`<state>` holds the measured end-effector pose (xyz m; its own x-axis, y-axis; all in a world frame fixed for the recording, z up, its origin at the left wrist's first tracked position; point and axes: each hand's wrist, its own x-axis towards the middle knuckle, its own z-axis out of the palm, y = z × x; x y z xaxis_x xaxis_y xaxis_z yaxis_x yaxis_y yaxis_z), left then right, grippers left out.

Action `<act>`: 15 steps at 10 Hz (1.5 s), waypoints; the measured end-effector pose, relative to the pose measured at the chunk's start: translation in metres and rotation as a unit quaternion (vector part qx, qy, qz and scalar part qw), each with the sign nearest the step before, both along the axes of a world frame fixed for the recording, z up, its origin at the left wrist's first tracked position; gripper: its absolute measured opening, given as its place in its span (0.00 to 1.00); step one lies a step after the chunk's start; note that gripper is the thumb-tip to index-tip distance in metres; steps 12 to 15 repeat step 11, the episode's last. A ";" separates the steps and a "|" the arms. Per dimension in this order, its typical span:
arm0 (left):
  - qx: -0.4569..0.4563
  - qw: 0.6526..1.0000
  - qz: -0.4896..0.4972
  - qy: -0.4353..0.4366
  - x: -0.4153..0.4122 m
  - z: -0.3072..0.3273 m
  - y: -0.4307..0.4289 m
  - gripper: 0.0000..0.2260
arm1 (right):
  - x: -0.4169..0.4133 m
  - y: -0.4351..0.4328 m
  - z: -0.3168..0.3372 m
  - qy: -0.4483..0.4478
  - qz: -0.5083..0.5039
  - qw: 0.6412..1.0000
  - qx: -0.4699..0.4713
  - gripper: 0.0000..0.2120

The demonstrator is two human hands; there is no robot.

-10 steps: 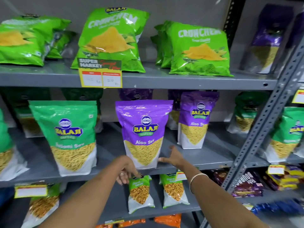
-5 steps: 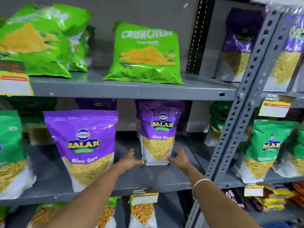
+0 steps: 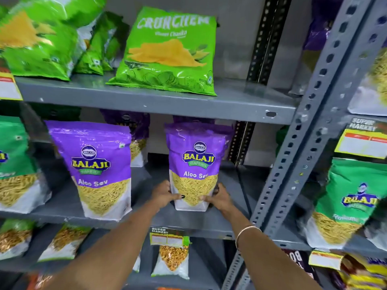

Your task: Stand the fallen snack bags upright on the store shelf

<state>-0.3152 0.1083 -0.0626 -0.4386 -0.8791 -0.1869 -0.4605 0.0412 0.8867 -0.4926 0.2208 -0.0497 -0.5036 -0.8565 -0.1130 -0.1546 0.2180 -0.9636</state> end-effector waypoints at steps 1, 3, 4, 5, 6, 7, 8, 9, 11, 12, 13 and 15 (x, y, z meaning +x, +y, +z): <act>-0.010 1.000 0.003 -0.011 0.008 0.005 0.021 0.22 | 0.007 0.020 0.000 0.015 0.008 1.000 0.017 0.21; -0.037 0.998 0.018 -0.042 0.021 0.036 0.066 0.16 | 0.022 0.048 0.003 0.018 -0.016 0.999 0.021 0.22; -0.046 0.997 0.005 -0.054 0.025 0.036 0.070 0.16 | 0.031 0.056 0.007 0.012 -0.023 1.000 0.014 0.22; -0.053 0.997 -0.006 -0.058 0.027 0.034 0.070 0.17 | 0.033 0.060 0.009 0.011 -0.025 1.000 0.012 0.24; -0.052 0.997 -0.009 -0.062 0.027 0.032 0.071 0.17 | 0.034 0.061 0.009 0.014 -0.019 1.000 0.014 0.28; -0.043 0.998 -0.005 -0.055 0.028 0.035 0.074 0.17 | 0.034 0.062 0.011 0.019 -0.024 0.999 0.017 0.30; -0.040 0.997 -0.014 -0.068 0.027 0.034 0.074 0.18 | 0.035 0.064 0.012 0.012 -0.027 0.999 0.026 0.30; -0.044 0.994 -0.040 -0.087 0.025 0.033 0.071 0.26 | 0.036 0.064 0.015 0.022 -0.002 0.999 0.041 0.37; -0.350 0.928 0.065 -0.112 0.045 0.053 0.081 0.34 | 0.054 0.068 0.053 0.323 -0.126 0.935 -0.070 0.48; -0.350 0.928 0.065 -0.112 0.045 0.053 0.081 0.34 | 0.054 0.068 0.053 0.323 -0.126 0.935 -0.070 0.48; -0.350 0.928 0.065 -0.112 0.045 0.053 0.081 0.34 | 0.054 0.068 0.053 0.323 -0.126 0.935 -0.070 0.48; -0.350 0.928 0.065 -0.112 0.045 0.053 0.081 0.34 | 0.054 0.068 0.053 0.323 -0.126 0.935 -0.070 0.48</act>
